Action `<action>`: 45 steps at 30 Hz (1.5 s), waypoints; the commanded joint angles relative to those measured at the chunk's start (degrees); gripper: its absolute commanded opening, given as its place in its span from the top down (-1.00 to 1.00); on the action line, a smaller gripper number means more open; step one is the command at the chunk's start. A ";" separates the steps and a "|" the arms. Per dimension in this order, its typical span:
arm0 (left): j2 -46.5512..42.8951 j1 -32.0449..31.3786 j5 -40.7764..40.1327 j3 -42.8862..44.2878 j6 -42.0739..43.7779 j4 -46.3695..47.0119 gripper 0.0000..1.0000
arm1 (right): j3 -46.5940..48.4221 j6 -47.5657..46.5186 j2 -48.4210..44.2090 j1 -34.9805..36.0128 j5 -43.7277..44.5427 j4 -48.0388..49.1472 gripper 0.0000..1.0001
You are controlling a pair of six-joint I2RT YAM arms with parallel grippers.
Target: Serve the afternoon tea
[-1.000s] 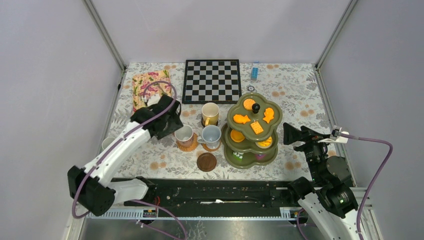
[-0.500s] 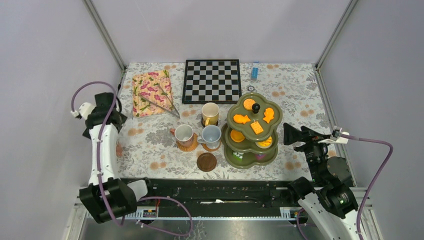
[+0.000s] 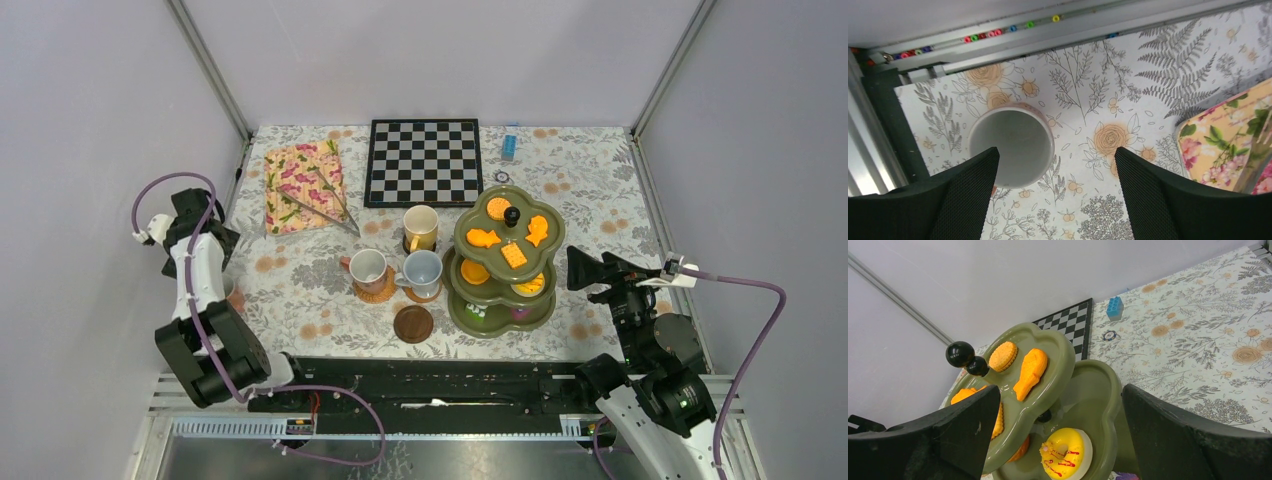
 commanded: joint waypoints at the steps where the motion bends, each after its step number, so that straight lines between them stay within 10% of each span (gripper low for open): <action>1: 2.53 0.70 5.50 -2.18 -0.80 5.25 -0.72 | 0.80 -0.83 -0.13 0.26 0.59 1.31 -0.97; 8: 2.32 1.45 4.05 -7.89 -3.96 7.35 -0.43 | 0.68 -1.13 -0.60 0.26 1.18 1.32 -0.97; 21: 0.52 1.87 9.18 -8.67 -4.62 9.27 0.96 | 1.16 -1.20 -0.87 0.26 1.58 0.79 -0.97; 26: -4.71 0.06 13.83 -2.91 1.19 9.17 1.00 | 1.01 -1.11 -0.43 0.26 1.71 0.75 -0.97; 38: -19.84 -37.21 21.78 6.06 31.00 14.44 1.00 | 0.74 -1.17 1.51 0.26 1.28 2.73 -0.97; 45: -19.76 -60.89 17.10 9.08 31.93 1.26 1.00 | 0.23 -1.20 2.58 0.26 1.03 3.79 -0.97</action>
